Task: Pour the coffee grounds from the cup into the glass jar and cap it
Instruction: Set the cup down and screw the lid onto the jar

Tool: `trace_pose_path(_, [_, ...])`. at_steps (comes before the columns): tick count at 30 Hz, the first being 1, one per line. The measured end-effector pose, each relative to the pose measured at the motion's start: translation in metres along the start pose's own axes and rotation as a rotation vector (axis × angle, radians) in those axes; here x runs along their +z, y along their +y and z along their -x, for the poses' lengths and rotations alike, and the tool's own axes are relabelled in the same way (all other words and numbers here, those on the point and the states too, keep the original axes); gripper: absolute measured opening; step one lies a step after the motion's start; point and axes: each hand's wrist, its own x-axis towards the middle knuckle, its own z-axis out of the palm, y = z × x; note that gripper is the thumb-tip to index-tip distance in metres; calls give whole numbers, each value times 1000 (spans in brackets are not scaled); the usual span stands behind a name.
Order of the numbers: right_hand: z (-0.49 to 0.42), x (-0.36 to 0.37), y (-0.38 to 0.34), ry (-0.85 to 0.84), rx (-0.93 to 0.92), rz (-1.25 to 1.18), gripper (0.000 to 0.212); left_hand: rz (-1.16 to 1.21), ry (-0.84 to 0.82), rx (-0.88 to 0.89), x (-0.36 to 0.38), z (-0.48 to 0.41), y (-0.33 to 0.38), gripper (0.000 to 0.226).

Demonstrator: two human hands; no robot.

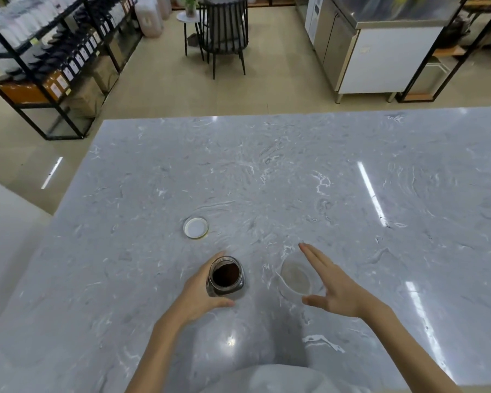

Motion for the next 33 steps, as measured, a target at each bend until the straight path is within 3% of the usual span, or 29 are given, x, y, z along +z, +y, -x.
trace_pose_path(3, [-1, -4, -1, -6, 5, 101, 119, -35, -76, -43, -14, -1, 9, 140])
trace_pose_path(5, [-1, -12, -6, 28, 18, 49, 112, -46, -142, -83, -29, 1, 15, 140])
trace_pose_path(7, [-5, -25, -14, 80, 56, -116, 92, 10, -167, -102, -49, 4, 22, 124])
trace_pose_path(9, [-17, -40, -27, 85, 148, -304, 74, 118, -98, -120, -69, 2, 27, 93])
trace_pose_path(11, [-42, -51, -46, 43, 219, -417, 68, 165, 94, -141, -86, -10, 26, 57])
trace_pose_path(13, [-82, -52, -64, 12, 238, -520, 70, 101, 283, -175, -100, -29, 20, 46])
trace_pose_path(17, [-181, -24, -91, 7, 369, -677, 54, -22, 362, -249, -116, -74, 9, 53])
trace_pose_path(23, [-278, 40, -120, -53, 540, -650, 48, -271, 173, -305, -99, -133, 6, 96])
trace_pose_path(26, [-287, 58, -123, -46, 527, -632, 42, -375, 152, -313, -83, -146, -1, 86])
trace_pose_path(30, [-280, 59, -127, -89, 469, -641, 49, -446, 251, -272, -68, -147, -8, 58])
trace_pose_path(33, [-271, 54, -130, -102, 455, -710, 34, -489, 276, -245, -65, -143, -4, 55])
